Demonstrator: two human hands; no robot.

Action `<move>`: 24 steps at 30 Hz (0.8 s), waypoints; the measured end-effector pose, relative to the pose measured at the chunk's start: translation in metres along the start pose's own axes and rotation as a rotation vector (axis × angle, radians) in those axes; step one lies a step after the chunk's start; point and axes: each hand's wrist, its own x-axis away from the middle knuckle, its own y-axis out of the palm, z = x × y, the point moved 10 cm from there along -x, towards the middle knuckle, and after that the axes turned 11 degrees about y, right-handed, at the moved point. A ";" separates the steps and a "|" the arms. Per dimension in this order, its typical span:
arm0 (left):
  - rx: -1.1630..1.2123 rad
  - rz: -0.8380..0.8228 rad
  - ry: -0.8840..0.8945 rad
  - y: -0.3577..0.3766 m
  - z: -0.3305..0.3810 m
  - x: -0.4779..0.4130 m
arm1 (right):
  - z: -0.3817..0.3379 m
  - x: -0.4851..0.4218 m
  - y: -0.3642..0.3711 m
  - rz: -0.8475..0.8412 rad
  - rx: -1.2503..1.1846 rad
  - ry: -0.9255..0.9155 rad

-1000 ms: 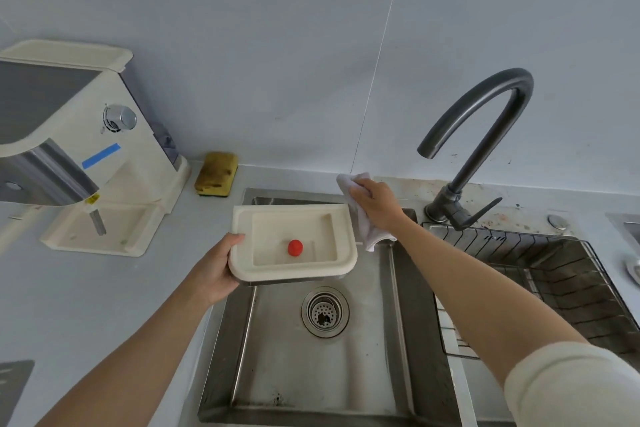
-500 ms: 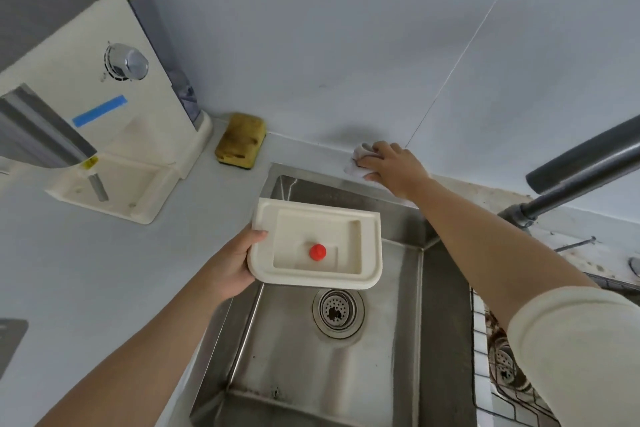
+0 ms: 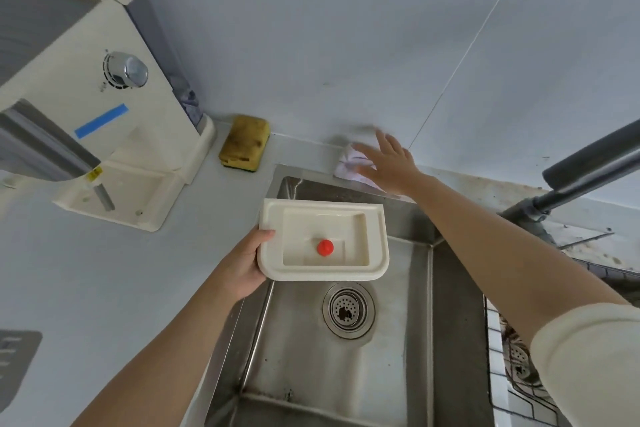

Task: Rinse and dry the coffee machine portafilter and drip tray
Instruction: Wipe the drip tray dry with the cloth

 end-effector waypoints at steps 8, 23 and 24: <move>0.001 0.034 0.078 0.010 0.019 0.022 | 0.004 0.100 -0.016 -0.119 -0.562 0.030; -0.068 -0.074 0.109 0.020 0.031 0.087 | -0.041 0.234 0.035 -0.058 -0.778 0.005; -0.081 -0.074 0.101 0.020 0.031 0.092 | -0.041 0.239 0.040 -0.041 -0.754 0.019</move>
